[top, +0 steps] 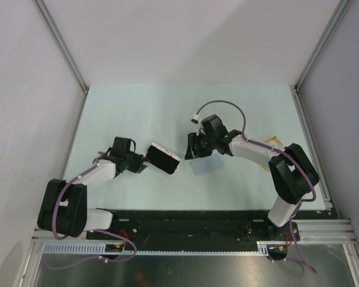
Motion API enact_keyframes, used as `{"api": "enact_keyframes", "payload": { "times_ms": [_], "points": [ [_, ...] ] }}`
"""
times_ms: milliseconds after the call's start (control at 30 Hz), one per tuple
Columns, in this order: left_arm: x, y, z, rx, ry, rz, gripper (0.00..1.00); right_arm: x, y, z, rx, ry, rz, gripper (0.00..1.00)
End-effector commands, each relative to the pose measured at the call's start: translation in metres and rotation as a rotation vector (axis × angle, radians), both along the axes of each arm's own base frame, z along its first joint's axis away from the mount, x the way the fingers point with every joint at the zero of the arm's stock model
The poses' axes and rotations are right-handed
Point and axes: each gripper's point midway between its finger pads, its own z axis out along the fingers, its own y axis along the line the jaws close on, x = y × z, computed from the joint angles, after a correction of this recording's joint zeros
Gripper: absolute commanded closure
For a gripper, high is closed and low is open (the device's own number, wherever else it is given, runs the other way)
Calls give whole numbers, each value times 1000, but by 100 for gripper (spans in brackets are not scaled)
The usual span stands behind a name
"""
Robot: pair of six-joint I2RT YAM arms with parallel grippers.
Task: Organize the sunglasses
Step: Move the sunglasses case to the center of the board, then adjust the sunglasses case at the center of the board.
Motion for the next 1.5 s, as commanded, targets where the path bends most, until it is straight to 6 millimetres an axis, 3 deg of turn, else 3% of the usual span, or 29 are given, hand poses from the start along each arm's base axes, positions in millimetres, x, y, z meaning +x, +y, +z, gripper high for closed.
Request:
{"api": "enact_keyframes", "payload": {
  "times_ms": [0,133,233,300,400,600,967,1167,1467],
  "points": [
    [11,0,23,26,-100,-38,62,-3,25,2,3,-63,92,60],
    [26,-4,48,84,-198,-155,40,-11,33,-18,-39,-52,133,71],
    [40,-2,69,140,-273,-204,32,-22,41,-32,-70,-40,182,72],
    [48,2,84,176,-323,-207,31,-25,44,-39,-80,-31,197,73],
    [55,20,88,260,-342,-189,30,-29,50,-48,-97,-24,217,73],
    [61,39,54,328,-245,-234,38,-14,52,-58,-128,-26,185,75],
    [75,43,60,374,-259,-269,39,49,51,-73,-118,-49,107,77],
    [62,42,35,363,-190,-294,47,73,55,-67,-96,-80,83,77],
    [33,42,1,345,-100,-332,52,78,58,-58,-85,-90,82,75]
  ]
}}
